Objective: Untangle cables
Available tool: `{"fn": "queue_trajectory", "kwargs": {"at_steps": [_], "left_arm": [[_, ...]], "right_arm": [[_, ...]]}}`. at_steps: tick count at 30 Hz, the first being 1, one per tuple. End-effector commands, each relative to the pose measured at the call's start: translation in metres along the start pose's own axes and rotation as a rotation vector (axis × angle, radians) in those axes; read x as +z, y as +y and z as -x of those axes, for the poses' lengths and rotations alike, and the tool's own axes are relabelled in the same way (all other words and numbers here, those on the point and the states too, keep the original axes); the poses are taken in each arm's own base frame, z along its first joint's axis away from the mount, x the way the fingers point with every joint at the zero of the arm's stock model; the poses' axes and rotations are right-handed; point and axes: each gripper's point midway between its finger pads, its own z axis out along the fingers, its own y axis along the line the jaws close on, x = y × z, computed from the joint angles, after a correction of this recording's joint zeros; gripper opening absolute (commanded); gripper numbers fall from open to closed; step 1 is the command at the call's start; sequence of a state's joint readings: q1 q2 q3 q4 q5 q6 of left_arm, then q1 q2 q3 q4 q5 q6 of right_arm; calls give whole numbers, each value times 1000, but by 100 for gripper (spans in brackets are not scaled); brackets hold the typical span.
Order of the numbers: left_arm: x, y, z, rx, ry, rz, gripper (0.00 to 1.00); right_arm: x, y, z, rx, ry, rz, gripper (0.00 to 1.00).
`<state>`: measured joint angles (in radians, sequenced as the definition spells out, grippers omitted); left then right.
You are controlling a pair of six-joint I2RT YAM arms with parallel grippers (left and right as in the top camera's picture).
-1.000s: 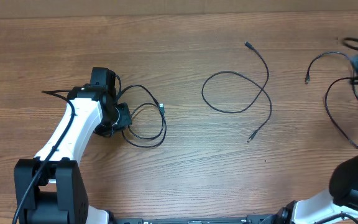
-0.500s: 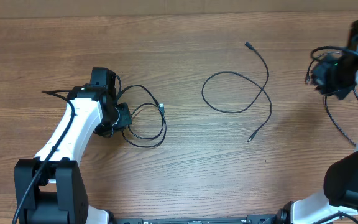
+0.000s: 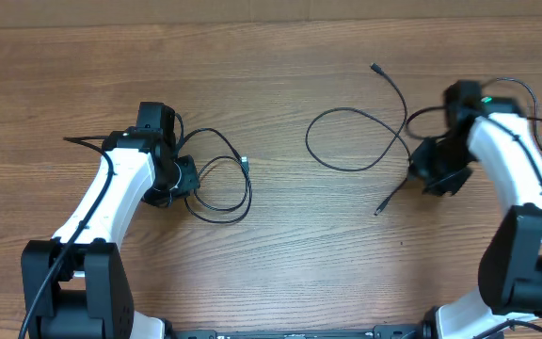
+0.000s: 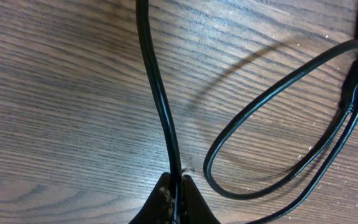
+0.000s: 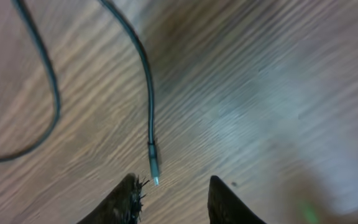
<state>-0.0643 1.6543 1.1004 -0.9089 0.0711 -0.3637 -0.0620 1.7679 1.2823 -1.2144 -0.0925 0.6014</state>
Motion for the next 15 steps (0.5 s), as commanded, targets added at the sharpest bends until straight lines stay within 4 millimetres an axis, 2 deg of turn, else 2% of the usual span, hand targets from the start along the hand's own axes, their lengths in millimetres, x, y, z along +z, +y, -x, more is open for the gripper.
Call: {"fn": "queue_trajectory", "kwargs": {"at_steps": [1, 4, 5, 6, 10, 15], "left_arm": [[2, 0, -1, 21, 7, 2, 4], [2, 0, -1, 21, 7, 2, 4], [2, 0, -1, 21, 7, 2, 4], [2, 0, -1, 21, 7, 2, 4], [2, 0, -1, 21, 8, 2, 4], [2, 0, -1, 21, 7, 2, 4]], "right_arm": [[16, 10, -13, -22, -12, 13, 33], [35, 21, -17, -41, -41, 37, 26], [40, 24, -19, -44, -49, 44, 11], [45, 26, -21, -54, -56, 49, 4], [61, 28, -27, -41, -87, 37, 4], [62, 26, -27, -32, -100, 19, 4]]}}
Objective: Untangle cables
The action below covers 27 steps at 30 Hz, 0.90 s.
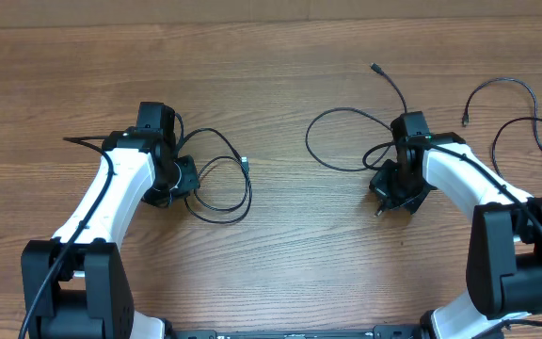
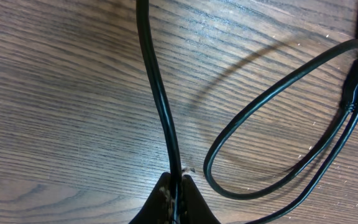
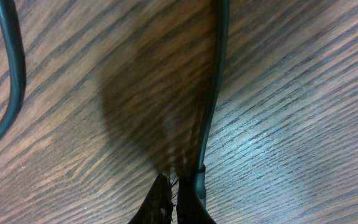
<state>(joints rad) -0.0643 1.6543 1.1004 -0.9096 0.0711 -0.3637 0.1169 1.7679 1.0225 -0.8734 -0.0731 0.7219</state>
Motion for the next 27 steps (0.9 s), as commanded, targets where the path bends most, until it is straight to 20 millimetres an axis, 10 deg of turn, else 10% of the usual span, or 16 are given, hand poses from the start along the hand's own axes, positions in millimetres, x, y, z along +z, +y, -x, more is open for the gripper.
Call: {"fn": "queue_trajectory", "kwargs": {"at_steps": [1, 6, 11, 27], "left_arm": [[2, 0, 0, 21, 6, 2, 4], [2, 0, 0, 21, 6, 2, 4], [2, 0, 0, 21, 6, 2, 4], [2, 0, 0, 21, 6, 2, 4]], "right_arm": [[-5, -2, 4, 35, -35, -8, 4], [-5, -7, -1, 41, -16, -27, 4], [-5, -10, -2, 30, -10, -39, 31], [-51, -9, 14, -109, -46, -124, 32]]}}
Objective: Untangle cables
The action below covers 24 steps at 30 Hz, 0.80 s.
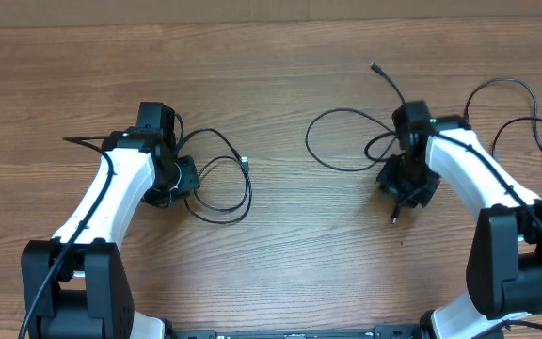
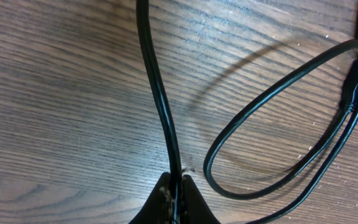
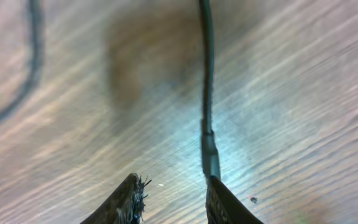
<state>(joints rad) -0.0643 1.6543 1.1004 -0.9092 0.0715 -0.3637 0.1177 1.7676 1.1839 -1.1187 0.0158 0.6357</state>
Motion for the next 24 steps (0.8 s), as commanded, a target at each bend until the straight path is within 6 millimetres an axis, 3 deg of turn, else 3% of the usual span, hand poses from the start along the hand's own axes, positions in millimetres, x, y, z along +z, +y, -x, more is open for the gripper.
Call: {"fn": "queue_trajectory", "kwargs": {"at_steps": [1, 12, 21, 23, 24], "left_arm": [[2, 0, -1, 21, 6, 3, 4], [2, 0, -1, 21, 7, 2, 4], [2, 0, -1, 21, 10, 4, 4], [2, 0, -1, 21, 10, 3, 4], [2, 0, -1, 21, 10, 3, 4]], "right_arm": [[-12, -2, 7, -23, -41, -9, 32], [25, -13, -17, 19, 28, -11, 36], [45, -9, -13, 19, -16, 27, 36], [48, -8, -12, 19, -23, 32, 32], [48, -8, -11, 19, -28, 36, 24]]}}
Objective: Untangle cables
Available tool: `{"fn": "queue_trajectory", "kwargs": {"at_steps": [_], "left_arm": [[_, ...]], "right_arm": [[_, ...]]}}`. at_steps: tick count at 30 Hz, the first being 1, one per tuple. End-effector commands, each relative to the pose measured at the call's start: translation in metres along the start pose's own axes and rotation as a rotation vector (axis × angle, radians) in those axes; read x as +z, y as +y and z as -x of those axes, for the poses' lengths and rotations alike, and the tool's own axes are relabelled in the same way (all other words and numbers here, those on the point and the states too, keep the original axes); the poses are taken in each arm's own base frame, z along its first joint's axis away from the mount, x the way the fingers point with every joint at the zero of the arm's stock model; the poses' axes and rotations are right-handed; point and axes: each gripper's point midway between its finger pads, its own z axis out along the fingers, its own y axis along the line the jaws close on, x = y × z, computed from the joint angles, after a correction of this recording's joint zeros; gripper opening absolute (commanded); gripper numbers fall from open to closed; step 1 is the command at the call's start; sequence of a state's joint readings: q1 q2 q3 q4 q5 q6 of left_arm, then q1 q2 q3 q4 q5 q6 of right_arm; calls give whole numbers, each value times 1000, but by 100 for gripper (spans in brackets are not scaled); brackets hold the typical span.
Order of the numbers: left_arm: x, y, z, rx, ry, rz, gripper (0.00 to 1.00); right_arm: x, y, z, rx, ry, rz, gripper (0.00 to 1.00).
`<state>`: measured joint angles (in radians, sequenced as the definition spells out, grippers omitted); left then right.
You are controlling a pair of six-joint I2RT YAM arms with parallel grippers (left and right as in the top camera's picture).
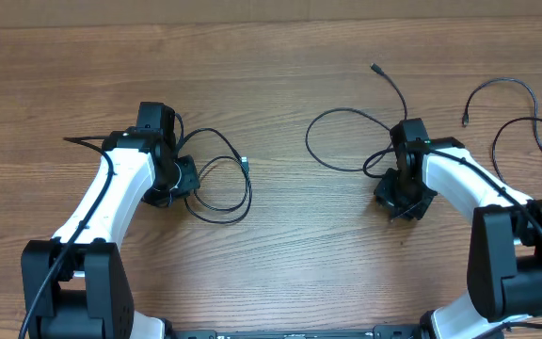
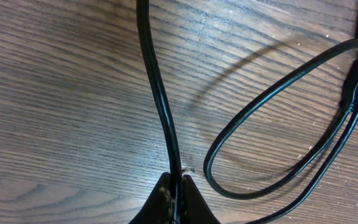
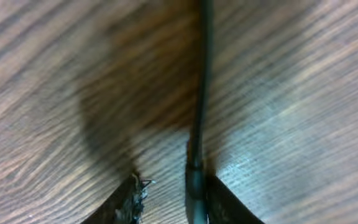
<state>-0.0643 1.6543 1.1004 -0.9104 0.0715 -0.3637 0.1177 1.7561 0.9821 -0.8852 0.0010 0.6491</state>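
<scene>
A black looped cable [image 1: 222, 184] lies left of centre on the wooden table; my left gripper [image 2: 176, 182] is shut on a strand of it [image 2: 157, 93], its loop [image 2: 278, 149] curling to the right. A second thin black cable [image 1: 356, 141] loops in the middle, one plug end [image 1: 374, 68] at the far side. My right gripper [image 3: 169, 193] stands open low over that cable's near end [image 3: 197, 124], whose plug lies against the right finger [image 3: 222, 202].
More black cable [image 1: 511, 113] curls at the table's right edge. Bare wooden table [image 1: 299, 245] shows between the two arms and toward the front.
My right gripper has shifted slightly left and come lower over the cable's end, which now lies between its open fingers. The left gripper and its cable have not moved.
My right gripper was open at the right of the middle cable's near end. Then it was shut beside that end further left. Then it was open again with the plug ahead, and now straddles it. The left gripper stayed shut on its cable throughout.
</scene>
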Motion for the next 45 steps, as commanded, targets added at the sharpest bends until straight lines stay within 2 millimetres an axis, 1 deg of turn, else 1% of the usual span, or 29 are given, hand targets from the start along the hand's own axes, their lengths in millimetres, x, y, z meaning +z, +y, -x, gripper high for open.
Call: {"fn": "queue_trajectory", "kwargs": {"at_steps": [1, 2, 3, 6, 9, 10, 13, 17, 21, 22, 24, 25, 27, 29, 31, 34, 38, 39, 40, 41, 43, 45], "left_arm": [[2, 0, -1, 21, 9, 3, 4], [2, 0, -1, 21, 9, 3, 4], [2, 0, -1, 21, 9, 3, 4], [2, 0, -1, 21, 9, 3, 4], [2, 0, -2, 21, 12, 4, 4], [2, 0, -2, 20, 12, 4, 4], [2, 0, -2, 21, 12, 4, 4], [2, 0, -2, 20, 12, 4, 4], [2, 0, -2, 21, 12, 4, 4], [2, 0, -2, 20, 12, 4, 4], [2, 0, -2, 21, 12, 4, 4], [2, 0, -2, 20, 12, 4, 4], [2, 0, -2, 20, 12, 4, 4], [2, 0, -2, 20, 12, 4, 4], [2, 0, -2, 20, 12, 4, 4], [2, 0, -2, 20, 12, 4, 4], [2, 0, -2, 16, 13, 3, 4], [2, 0, -2, 16, 13, 4, 4], [2, 0, -2, 17, 13, 4, 4], [2, 0, -2, 16, 14, 4, 4], [2, 0, -3, 16, 15, 5, 4], [2, 0, -2, 17, 12, 3, 4]], "right_arm": [[4, -3, -2, 6, -8, 0, 18], [4, -3, -1, 6, -10, 1, 10], [4, -2, 0, 6, -12, 3, 5], [1, -3, 7, 8, -44, -7, 4], [-14, -9, 27, 25, -108, -52, 4], [-22, -11, 35, 34, -135, -68, 4], [-55, -22, 69, 88, -228, -113, 4], [-114, -47, 123, 221, -353, -113, 4], [-173, -84, 170, 382, -476, -65, 4], [-189, -99, 182, 433, -512, -52, 4], [-212, -127, 198, 516, -565, -36, 4], [-229, -153, 208, 592, -609, -28, 4], [-242, -180, 217, 684, -652, -17, 4], [-246, -197, 224, 731, -674, 6, 4], [-246, -207, 229, 758, -671, 60, 4], [-241, -209, 232, 766, -648, 105, 4], [-231, -205, 234, 722, -623, 86, 4], [-228, -204, 234, 716, -613, 82, 6], [-224, -203, 233, 714, -600, 77, 9], [-220, -202, 233, 712, -587, 73, 19], [-214, -200, 230, 709, -563, 73, 46], [-213, -195, 230, 697, -548, 101, 57]]}}
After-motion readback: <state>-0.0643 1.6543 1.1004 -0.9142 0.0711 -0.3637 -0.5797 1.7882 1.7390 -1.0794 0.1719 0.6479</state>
